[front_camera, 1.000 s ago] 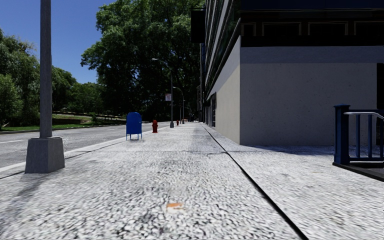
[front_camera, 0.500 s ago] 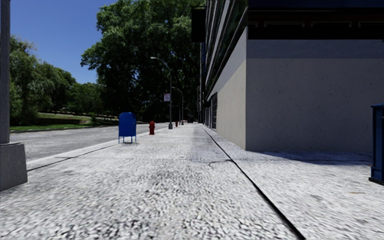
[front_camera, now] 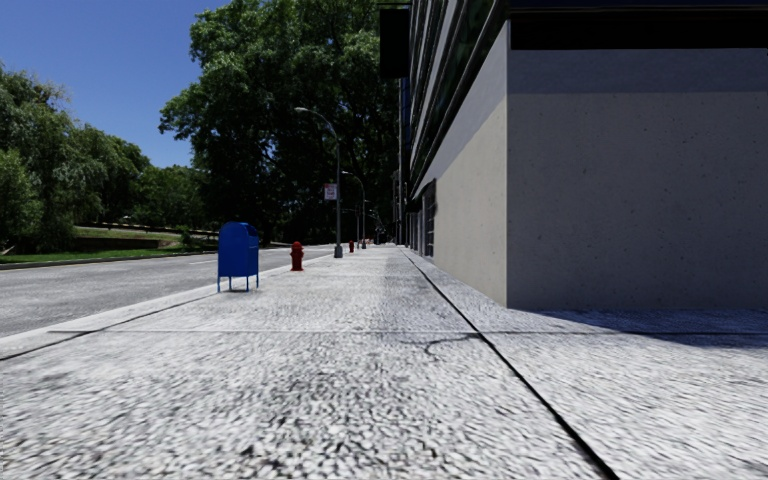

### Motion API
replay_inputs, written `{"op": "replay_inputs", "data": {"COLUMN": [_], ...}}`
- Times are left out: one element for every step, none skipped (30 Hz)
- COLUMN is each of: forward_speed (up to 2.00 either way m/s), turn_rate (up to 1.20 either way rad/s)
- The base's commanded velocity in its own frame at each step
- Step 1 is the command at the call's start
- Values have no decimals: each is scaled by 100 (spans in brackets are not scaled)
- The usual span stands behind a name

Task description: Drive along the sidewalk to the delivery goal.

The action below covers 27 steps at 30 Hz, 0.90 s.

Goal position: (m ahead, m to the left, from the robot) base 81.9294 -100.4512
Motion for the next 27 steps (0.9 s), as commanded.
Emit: {"op": "replay_inputs", "data": {"forward_speed": [143, 143, 158, 200, 200, 200, 200, 200, 200, 200, 200, 200, 200, 200, 200, 200, 200, 200, 200, 200, 200, 200, 200, 200, 200, 200, 200], "turn_rate": [0, 0, 0, 0, 0, 0, 0, 0, 0, 0, 0, 0, 0, 0, 0, 0, 0, 0, 0, 0, 0, 0, 0, 0, 0, 0, 0]}}
